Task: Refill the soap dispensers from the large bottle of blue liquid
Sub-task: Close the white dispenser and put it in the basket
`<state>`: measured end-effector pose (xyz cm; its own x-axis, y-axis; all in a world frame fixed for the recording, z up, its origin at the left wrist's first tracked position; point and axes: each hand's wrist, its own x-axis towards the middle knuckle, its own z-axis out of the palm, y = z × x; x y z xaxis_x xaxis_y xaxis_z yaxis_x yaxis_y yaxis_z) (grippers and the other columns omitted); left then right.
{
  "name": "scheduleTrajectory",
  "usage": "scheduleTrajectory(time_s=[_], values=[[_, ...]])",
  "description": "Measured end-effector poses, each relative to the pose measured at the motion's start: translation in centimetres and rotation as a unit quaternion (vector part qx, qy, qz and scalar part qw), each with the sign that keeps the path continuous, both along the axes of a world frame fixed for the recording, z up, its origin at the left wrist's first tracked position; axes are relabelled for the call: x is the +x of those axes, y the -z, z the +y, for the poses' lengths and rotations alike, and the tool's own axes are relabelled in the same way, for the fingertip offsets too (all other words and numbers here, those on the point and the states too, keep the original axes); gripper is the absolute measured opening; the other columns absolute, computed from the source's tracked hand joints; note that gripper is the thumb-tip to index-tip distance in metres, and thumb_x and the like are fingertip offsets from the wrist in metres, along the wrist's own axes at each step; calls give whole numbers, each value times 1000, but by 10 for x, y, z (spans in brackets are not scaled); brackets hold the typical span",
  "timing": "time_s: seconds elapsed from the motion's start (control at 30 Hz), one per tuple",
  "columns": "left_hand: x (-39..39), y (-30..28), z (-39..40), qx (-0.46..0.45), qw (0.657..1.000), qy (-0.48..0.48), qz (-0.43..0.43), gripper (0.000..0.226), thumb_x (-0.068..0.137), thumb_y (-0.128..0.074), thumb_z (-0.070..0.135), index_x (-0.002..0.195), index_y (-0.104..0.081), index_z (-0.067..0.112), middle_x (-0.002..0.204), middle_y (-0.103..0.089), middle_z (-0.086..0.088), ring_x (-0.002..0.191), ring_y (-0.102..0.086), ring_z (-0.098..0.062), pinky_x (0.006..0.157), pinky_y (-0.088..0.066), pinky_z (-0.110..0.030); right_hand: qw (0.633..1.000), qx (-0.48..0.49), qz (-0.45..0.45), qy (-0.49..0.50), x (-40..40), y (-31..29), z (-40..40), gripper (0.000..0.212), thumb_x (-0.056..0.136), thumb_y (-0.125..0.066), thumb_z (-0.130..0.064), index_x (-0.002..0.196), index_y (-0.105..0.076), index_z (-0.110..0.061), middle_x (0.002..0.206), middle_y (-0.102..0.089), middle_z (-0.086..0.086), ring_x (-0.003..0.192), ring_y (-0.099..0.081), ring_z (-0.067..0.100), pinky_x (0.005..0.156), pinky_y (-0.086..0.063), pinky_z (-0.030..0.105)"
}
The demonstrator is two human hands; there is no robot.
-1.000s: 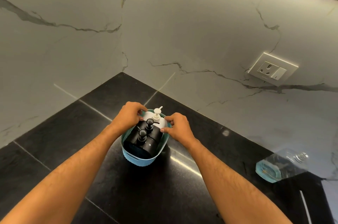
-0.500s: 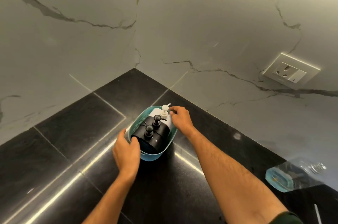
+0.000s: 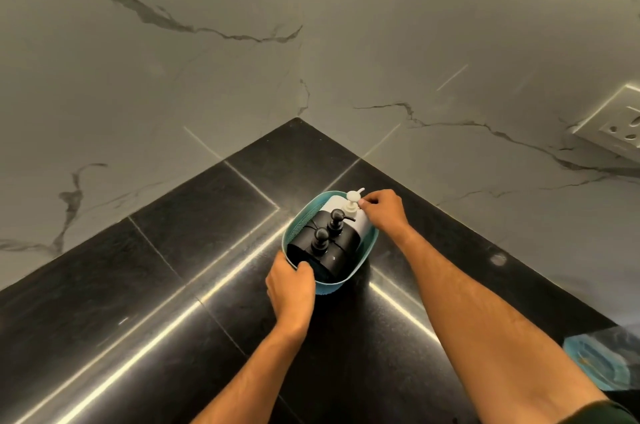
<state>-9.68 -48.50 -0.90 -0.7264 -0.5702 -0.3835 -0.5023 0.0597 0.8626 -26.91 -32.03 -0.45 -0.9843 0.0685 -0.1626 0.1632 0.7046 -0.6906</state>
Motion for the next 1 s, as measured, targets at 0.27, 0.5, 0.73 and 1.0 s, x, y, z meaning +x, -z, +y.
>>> scheduleTrajectory(time_s=[0.27,0.5,0.73,1.0], values=[[0,4,7,-19,1000,9,-10,29,84,-56,10,110,-67,18,102,-70,0,93,-65,-22,80,-55,-38,999,28,-2,23,-1,4,-2,13,94,-69,-23,90,-79,-16,96,-72,4,91,-65,21,76,-48,34],[-23,3,1,-43,997,57,-24,22,82,-49,5,98,-64,9,98,-68,-10,91,-65,-31,74,-54,-41,997,44,-4,55,5,3,18,13,92,-67,-15,87,-79,-13,98,-73,8,94,-66,26,82,-55,41],[-85,-19,7,-118,978,174,14,11,81,-53,3,87,-63,2,89,-67,-15,82,-63,-32,59,-40,-33,987,13,14,157,22,-6,70,18,87,-67,-11,74,-77,-6,74,-71,10,78,-67,28,71,-55,42],[-173,-45,54,-157,924,343,56,27,84,-51,-6,76,-71,10,76,-66,-8,71,-59,-27,63,-51,-39,959,-59,37,275,48,-11,139,33,85,-69,-11,56,-61,4,50,-57,3,55,-48,16,57,-44,33]])
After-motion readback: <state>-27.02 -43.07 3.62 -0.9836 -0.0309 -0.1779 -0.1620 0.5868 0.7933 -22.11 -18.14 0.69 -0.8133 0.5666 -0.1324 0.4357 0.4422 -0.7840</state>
